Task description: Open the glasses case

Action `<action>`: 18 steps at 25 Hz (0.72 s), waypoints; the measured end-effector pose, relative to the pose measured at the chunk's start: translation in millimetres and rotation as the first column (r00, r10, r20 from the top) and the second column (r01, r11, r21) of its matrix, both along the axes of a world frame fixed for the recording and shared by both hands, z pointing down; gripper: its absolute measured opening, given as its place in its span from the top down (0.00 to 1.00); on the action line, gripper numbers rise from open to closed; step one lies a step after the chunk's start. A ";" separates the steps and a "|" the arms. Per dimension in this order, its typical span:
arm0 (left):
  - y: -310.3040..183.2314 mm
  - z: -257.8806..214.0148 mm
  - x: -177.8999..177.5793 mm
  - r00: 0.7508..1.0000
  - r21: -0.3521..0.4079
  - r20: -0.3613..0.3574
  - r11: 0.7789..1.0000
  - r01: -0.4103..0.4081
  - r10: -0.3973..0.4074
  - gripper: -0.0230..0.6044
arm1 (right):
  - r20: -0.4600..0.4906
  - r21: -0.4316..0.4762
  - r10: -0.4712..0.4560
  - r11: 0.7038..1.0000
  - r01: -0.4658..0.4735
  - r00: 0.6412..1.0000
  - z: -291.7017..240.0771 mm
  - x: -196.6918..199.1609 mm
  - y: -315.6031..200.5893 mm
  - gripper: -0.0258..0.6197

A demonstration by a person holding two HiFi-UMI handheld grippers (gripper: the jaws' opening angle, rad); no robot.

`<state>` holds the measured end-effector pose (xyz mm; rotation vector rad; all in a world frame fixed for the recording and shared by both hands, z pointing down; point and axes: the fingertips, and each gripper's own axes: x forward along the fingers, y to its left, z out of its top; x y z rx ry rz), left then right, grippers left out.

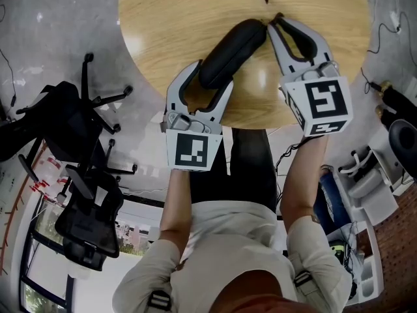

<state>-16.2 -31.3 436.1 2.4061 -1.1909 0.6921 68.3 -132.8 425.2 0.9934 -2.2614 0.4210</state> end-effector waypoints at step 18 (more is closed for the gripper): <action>1.2 -11.6 1.5 1.000 0.030 -0.008 0.999 -0.026 0.026 0.50 | 0.053 0.079 -0.105 0.992 0.101 0.993 -35.5 -40.8 13.8 0.74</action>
